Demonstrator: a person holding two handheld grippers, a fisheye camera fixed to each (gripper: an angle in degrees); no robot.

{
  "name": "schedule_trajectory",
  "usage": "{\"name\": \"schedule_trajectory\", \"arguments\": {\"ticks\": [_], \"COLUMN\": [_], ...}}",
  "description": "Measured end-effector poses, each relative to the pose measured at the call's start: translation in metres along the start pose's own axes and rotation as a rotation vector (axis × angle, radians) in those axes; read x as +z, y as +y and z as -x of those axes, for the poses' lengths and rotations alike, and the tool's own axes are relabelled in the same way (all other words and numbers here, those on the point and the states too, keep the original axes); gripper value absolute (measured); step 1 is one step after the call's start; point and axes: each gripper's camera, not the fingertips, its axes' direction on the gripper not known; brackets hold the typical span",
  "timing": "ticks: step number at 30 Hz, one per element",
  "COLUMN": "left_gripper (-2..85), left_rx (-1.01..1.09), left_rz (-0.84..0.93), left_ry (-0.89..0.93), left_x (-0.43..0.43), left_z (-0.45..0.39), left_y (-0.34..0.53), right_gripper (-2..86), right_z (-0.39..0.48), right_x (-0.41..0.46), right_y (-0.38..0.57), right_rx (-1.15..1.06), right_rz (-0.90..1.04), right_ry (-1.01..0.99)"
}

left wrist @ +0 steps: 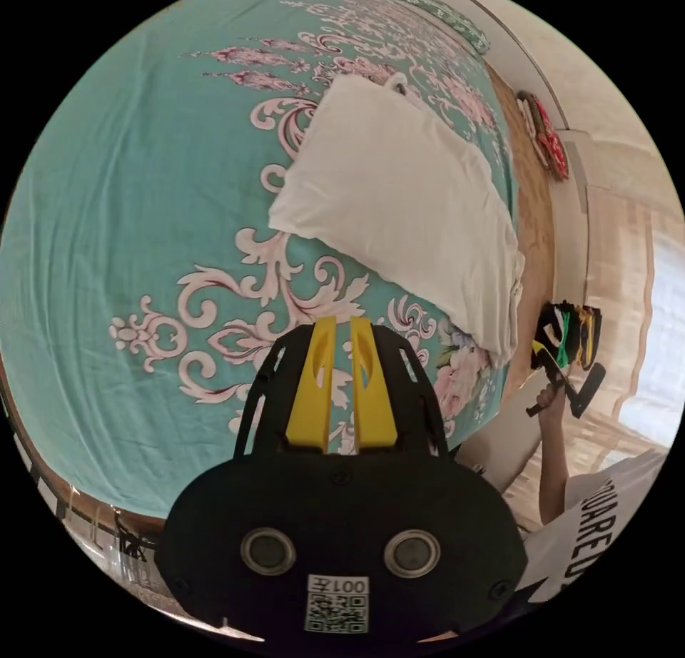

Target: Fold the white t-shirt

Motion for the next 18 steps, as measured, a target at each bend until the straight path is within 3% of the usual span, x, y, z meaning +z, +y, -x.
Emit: {"name": "schedule_trajectory", "arguments": {"ticks": [4, 9, 14, 18], "left_gripper": [4.8, 3.4, 1.9, 2.4], "left_rx": [-0.162, -0.262, -0.280, -0.325], "left_rz": [-0.048, -0.122, -0.199, -0.198], "left_ry": [0.095, 0.217, 0.281, 0.307], "left_x": [0.015, 0.015, 0.006, 0.010], "left_z": [0.008, 0.026, 0.033, 0.044], "left_y": [-0.009, 0.007, 0.011, 0.014], "right_gripper": [5.3, 9.1, 5.9, 4.8], "right_z": [0.038, 0.036, -0.009, -0.045], "right_x": [0.053, 0.075, 0.039, 0.016], "right_y": [-0.037, -0.059, -0.063, -0.054], "right_rx": [-0.214, -0.236, -0.062, 0.052], "right_rz": [0.107, 0.142, 0.078, 0.064], "right_ry": [0.196, 0.459, 0.417, 0.258]}}
